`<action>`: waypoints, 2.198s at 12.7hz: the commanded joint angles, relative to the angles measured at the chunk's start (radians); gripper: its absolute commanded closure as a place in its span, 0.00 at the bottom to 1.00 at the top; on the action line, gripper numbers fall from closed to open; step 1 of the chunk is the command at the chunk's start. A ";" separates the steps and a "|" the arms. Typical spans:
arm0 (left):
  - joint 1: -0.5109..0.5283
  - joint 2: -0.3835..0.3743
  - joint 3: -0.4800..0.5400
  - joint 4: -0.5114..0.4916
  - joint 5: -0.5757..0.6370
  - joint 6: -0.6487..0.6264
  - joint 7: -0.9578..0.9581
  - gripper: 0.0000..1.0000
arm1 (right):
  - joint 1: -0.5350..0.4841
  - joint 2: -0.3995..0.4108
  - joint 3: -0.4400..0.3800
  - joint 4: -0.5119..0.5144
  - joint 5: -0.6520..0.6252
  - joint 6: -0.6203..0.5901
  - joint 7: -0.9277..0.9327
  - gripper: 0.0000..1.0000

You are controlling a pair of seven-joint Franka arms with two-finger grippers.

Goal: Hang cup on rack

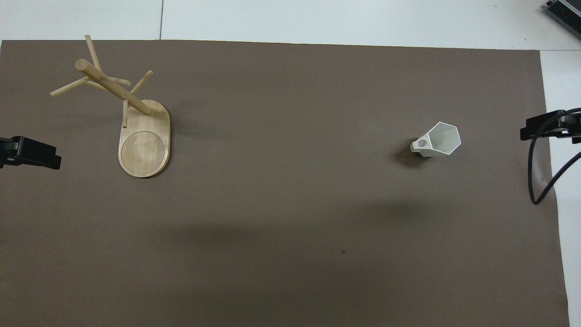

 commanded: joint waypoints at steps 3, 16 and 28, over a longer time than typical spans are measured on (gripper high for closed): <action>0.004 -0.032 -0.009 -0.040 0.020 0.024 0.000 0.00 | 0.007 -0.045 0.005 -0.166 -0.017 0.169 -0.022 0.00; -0.002 -0.052 -0.012 -0.085 0.020 0.036 0.014 0.00 | 0.013 0.146 0.005 -0.435 -0.017 0.698 -0.020 0.00; -0.003 -0.049 -0.015 -0.081 0.020 0.108 0.020 0.00 | 0.027 0.218 0.007 -0.429 -0.017 0.740 0.012 1.00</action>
